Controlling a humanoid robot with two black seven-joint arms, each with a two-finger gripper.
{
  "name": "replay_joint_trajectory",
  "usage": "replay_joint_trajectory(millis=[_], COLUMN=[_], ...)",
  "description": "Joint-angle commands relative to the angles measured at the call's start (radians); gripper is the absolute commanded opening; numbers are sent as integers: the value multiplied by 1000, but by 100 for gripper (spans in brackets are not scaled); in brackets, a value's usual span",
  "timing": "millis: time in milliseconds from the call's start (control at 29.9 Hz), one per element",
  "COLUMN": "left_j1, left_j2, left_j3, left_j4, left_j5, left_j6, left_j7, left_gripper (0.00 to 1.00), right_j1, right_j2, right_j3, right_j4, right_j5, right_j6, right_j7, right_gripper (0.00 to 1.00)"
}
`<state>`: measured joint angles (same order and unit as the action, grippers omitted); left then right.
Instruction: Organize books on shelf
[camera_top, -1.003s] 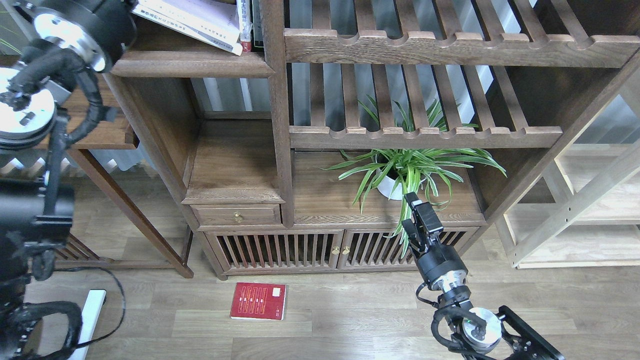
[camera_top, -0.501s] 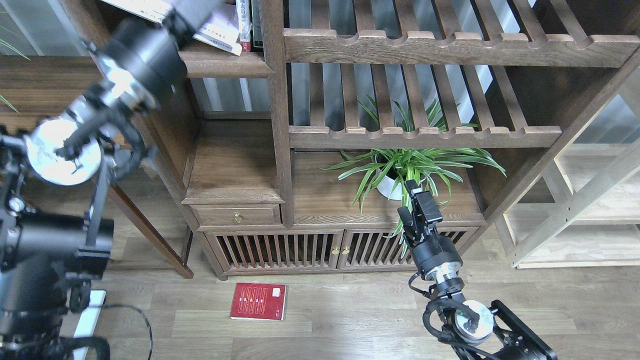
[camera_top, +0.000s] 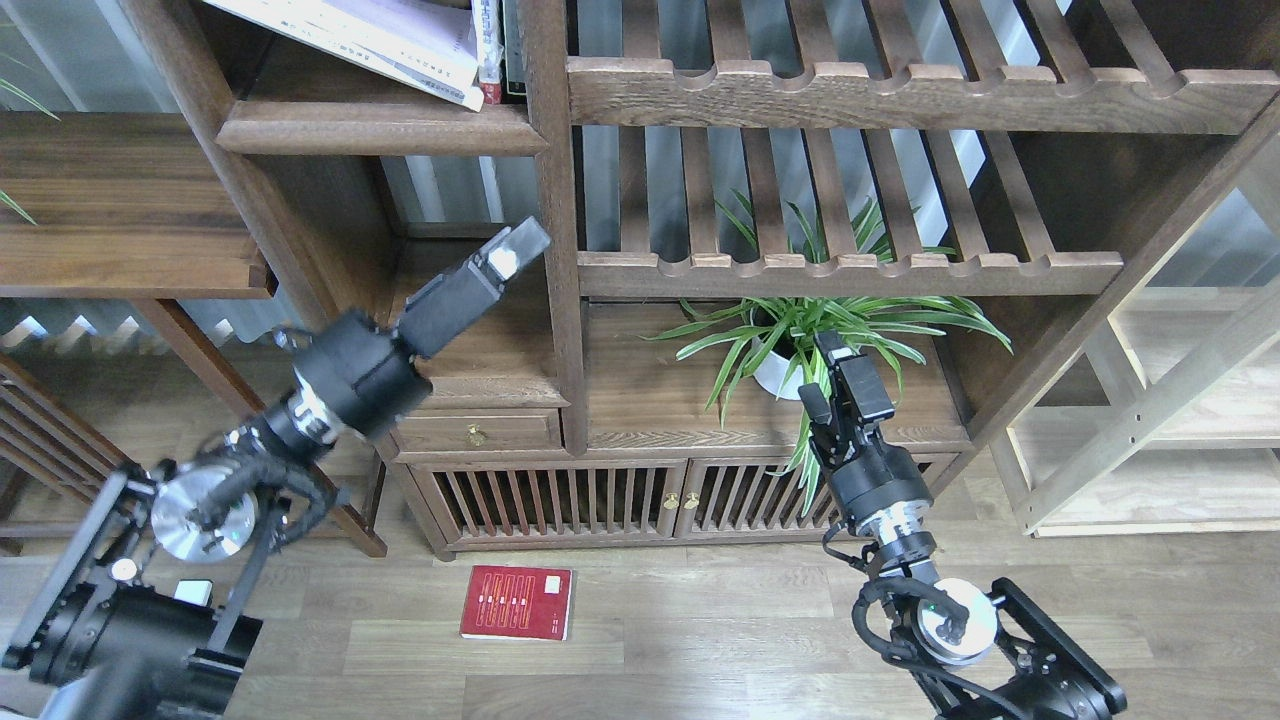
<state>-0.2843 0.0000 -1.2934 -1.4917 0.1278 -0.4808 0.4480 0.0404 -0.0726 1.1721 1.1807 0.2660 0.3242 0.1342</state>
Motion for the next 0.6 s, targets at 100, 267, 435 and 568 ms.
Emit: replay_joint_trajectory(millis=[100,267,435,568], left_j1=[39,37,31,33], left_j2=[0,0,0,0], left_j3=[55,62,60,52], left_j4=[85,102,113,111], left_j5=[-184,-188,-191,-191], left_j6=[-8,-8,-8,-8], left_j7=[-9,-11,-11,-11], left_gripper=[99,99,99,99], right_j1=[16,32,42,44], right_j2=[-81,-107,-115,-113], right_j3=[0,0,0,0], right_j4=[23,49,54,54], right_j5=[-1,-1,-4,-5], right_j6=[3,4,13,15], right_j7=[1,1,-1,-1], right_gripper=[100,100,100,100])
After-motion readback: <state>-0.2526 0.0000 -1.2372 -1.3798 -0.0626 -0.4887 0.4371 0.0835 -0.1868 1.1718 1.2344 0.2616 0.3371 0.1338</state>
